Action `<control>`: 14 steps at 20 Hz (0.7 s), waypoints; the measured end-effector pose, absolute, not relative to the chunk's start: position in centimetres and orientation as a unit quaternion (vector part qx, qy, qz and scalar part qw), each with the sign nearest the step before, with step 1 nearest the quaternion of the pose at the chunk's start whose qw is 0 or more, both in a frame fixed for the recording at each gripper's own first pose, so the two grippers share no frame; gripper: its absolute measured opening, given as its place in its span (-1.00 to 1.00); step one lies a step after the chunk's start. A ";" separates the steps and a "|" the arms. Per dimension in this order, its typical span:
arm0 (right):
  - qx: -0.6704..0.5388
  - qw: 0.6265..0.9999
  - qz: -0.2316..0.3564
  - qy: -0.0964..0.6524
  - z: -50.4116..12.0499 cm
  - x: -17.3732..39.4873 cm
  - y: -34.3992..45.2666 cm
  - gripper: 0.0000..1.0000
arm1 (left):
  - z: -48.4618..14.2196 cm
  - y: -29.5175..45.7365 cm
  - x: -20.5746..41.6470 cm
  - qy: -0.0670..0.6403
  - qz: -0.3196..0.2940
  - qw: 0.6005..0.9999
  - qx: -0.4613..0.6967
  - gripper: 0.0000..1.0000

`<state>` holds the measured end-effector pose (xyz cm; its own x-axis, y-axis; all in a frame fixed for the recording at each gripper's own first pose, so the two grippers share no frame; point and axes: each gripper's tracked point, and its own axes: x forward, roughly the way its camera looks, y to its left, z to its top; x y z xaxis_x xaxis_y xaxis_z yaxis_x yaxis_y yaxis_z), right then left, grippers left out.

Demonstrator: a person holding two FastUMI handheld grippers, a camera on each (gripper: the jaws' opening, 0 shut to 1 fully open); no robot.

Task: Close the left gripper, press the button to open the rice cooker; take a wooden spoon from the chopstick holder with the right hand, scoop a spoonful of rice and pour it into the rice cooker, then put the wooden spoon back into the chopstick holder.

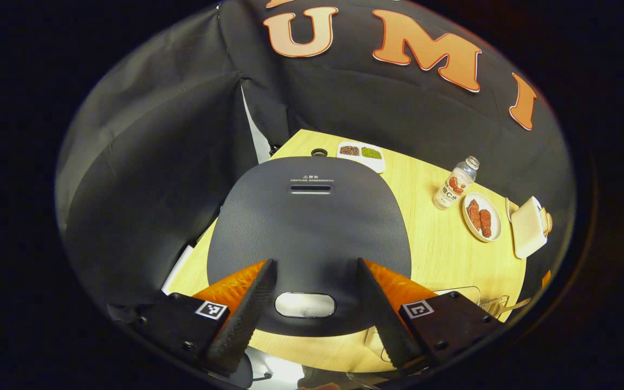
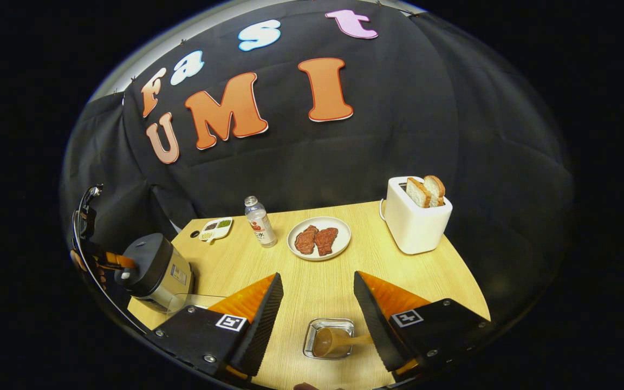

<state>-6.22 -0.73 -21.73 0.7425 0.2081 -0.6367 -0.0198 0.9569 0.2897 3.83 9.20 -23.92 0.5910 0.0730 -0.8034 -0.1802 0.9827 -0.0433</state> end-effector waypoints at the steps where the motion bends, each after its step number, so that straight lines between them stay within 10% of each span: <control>1: 0.130 0.926 0.063 0.348 -21.3 -6.0 -0.6 0.64 | -23.7 9.1 3.7 0.444 0.071 0.891 -0.061 0.96; 14: 0.077 0.978 0.086 0.173 -8.7 -0.8 1.8 0.63 | -4.1 -0.3 4.7 0.140 -0.051 0.989 -0.001 0.93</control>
